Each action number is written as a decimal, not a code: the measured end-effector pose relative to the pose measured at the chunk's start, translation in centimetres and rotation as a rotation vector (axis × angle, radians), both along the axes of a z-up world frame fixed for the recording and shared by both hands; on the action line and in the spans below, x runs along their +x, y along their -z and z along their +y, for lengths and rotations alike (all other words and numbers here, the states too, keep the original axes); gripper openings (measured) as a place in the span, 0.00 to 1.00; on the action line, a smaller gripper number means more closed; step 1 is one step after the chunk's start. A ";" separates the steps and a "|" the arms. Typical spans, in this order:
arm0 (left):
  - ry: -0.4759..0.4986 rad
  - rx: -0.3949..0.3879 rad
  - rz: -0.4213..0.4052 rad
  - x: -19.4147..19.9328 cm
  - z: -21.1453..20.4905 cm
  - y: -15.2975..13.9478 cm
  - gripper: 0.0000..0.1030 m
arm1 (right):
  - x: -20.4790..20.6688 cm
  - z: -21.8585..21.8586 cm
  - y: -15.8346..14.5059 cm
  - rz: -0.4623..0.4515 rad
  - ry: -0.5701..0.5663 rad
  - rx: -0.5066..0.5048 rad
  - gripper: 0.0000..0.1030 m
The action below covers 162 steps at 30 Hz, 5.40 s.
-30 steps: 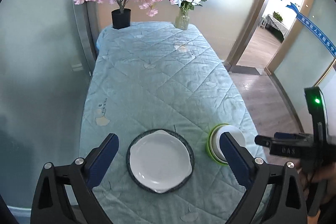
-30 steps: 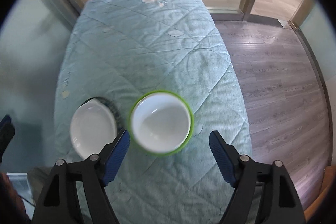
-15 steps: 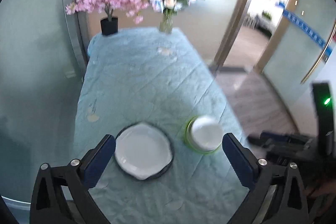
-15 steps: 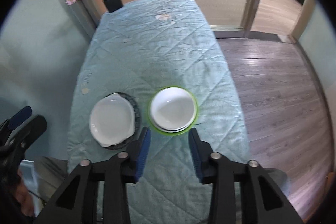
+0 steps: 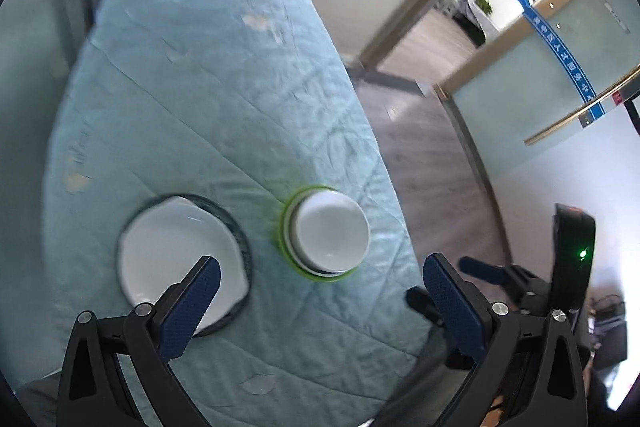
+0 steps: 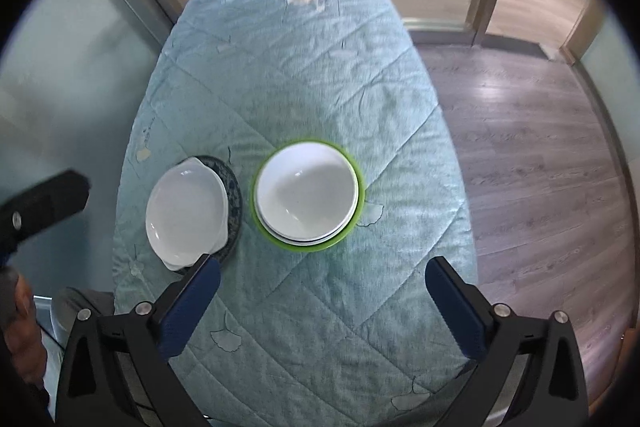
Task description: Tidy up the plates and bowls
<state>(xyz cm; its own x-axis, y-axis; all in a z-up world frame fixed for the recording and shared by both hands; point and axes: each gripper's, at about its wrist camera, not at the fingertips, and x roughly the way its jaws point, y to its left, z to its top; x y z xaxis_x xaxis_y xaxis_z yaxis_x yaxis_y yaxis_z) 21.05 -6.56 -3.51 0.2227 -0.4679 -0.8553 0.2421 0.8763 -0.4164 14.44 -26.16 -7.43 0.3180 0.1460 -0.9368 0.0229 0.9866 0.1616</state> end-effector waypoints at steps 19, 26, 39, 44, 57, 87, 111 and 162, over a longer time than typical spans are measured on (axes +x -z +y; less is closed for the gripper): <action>0.131 0.124 0.304 9.2 -5.6 16.6 0.70 | 7.8 -3.4 10.5 0.199 0.013 0.126 0.93; 0.166 0.126 0.338 9.6 -6.2 18.4 0.50 | 8.8 -4.0 13.0 0.291 0.070 0.106 0.49; 0.166 0.120 0.365 9.4 -6.4 19.6 0.26 | 8.4 -3.7 13.7 0.305 0.077 0.189 0.21; 0.162 0.162 0.340 9.0 -6.9 19.3 0.22 | 9.2 -2.4 13.7 0.311 0.065 0.165 0.18; 0.140 0.166 0.257 6.6 -5.9 13.3 0.19 | 7.0 -2.0 8.7 0.235 0.104 0.168 0.17; -0.068 0.151 0.124 -0.3 11.6 1.6 0.19 | 4.0 12.6 -0.3 0.131 -0.074 0.178 0.17; -0.129 0.114 0.347 3.5 16.4 15.1 0.19 | 9.2 17.6 11.5 0.359 -0.086 0.141 0.18; -0.263 0.313 -0.260 -14.7 13.7 -3.7 0.89 | -4.7 15.6 -2.1 -0.048 -0.201 -0.047 0.99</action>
